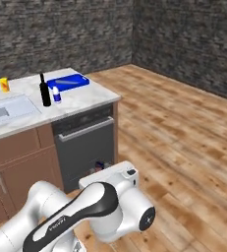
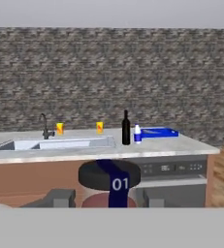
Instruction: Place the drinks on the dining counter in a tight cluster.
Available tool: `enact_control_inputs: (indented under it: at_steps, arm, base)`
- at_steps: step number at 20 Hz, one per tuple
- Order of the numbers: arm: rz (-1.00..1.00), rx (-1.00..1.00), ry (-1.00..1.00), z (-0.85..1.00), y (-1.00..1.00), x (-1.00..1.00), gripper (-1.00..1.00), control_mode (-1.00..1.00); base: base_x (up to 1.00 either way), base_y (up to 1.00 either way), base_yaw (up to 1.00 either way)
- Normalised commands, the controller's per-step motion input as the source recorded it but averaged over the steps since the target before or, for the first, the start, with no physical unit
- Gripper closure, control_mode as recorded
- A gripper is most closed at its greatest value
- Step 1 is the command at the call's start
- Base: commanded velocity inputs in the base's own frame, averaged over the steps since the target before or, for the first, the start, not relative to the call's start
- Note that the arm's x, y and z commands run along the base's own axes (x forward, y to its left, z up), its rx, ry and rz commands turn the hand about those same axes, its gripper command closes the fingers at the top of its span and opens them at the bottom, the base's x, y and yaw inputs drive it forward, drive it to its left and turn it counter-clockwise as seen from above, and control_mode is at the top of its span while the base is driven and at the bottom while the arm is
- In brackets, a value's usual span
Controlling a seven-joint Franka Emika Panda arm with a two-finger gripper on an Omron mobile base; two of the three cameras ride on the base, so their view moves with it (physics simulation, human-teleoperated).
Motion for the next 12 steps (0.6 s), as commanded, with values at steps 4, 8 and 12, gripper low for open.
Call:
enact_control_inputs:
  at_steps: [4, 8, 12]
  arm:
    - [0.00, 0.00, 0.00, 0.00, 0.00, 0.00, 1.00, 1.00]
    - [0.00, 0.00, 0.00, 0.00, 0.00, 0.00, 1.00, 1.00]
    - [0.00, 0.00, 0.00, 0.00, 0.00, 0.00, 1.00, 1.00]
  base:
    - [0.82, 0.00, 0.23]
    - [0.81, 0.00, 0.25]
    - [0.79, 0.01, 0.30]
